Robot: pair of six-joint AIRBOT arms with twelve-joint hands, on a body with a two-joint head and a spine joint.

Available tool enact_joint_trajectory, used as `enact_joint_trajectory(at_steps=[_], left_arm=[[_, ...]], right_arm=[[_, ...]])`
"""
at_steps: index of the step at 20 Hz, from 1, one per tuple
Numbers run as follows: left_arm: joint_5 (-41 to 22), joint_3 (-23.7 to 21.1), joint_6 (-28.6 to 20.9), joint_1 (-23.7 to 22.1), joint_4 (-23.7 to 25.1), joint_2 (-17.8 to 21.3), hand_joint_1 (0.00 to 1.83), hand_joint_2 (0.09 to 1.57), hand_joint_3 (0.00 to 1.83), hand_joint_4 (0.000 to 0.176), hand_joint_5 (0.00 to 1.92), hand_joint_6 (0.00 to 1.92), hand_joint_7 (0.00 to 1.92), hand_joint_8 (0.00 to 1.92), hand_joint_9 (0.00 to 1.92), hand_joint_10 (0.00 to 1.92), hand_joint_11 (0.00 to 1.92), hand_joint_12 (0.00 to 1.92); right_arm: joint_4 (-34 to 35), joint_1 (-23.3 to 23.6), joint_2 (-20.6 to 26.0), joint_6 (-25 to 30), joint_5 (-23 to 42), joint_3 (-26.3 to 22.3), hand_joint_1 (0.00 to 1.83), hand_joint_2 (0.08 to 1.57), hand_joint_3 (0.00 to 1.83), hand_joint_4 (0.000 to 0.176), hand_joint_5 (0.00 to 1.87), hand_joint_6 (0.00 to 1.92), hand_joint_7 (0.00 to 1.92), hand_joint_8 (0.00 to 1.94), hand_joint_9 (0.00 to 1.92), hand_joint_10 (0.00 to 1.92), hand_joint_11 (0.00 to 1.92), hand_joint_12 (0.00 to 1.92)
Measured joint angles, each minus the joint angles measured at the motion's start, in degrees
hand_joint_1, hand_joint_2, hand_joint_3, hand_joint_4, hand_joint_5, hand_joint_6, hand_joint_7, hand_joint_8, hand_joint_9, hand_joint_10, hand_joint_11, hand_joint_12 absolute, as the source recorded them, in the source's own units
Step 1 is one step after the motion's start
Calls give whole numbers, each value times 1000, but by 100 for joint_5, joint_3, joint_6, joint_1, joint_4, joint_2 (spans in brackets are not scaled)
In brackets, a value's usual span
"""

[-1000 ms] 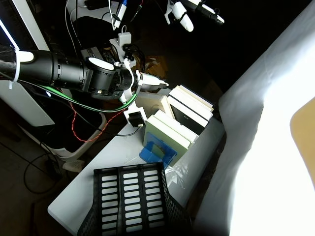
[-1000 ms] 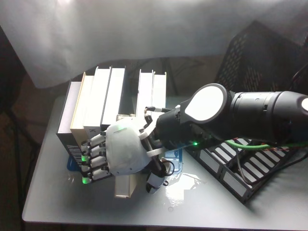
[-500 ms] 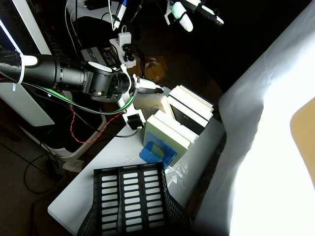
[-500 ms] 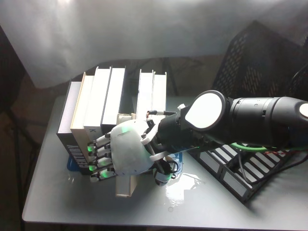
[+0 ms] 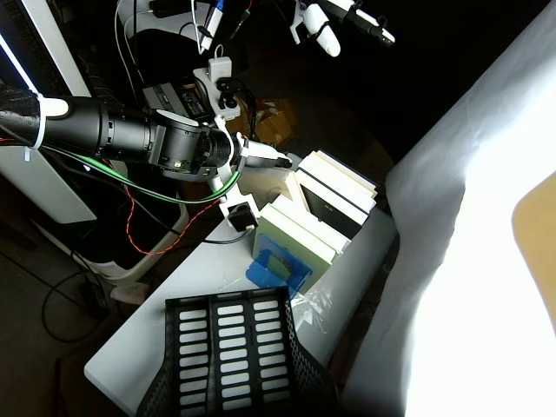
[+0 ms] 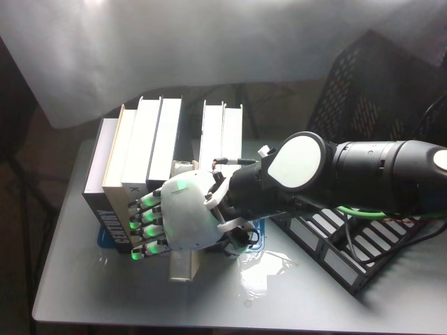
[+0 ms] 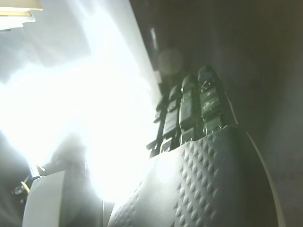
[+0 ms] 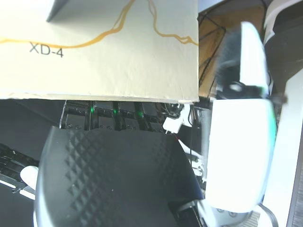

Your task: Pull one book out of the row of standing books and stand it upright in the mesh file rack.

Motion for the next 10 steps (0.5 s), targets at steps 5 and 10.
enact_joint_trajectory(at_steps=[5,10], left_arm=[[0,0,0,0,13,0,390,1299,7,7,0,0,0,0,0,0,0,0],[-4,-7,0,0,22,0,321,1316,10,1,0,0,0,0,0,0,0,0]], right_arm=[[7,-4,-20,7,-15,-2,1146,993,0,0,673,369,833,230,512,874,0,1678],[2,-46,-120,-50,7,-7,1136,718,1017,0,1002,1635,1529,1936,1680,1919,1743,1921]])
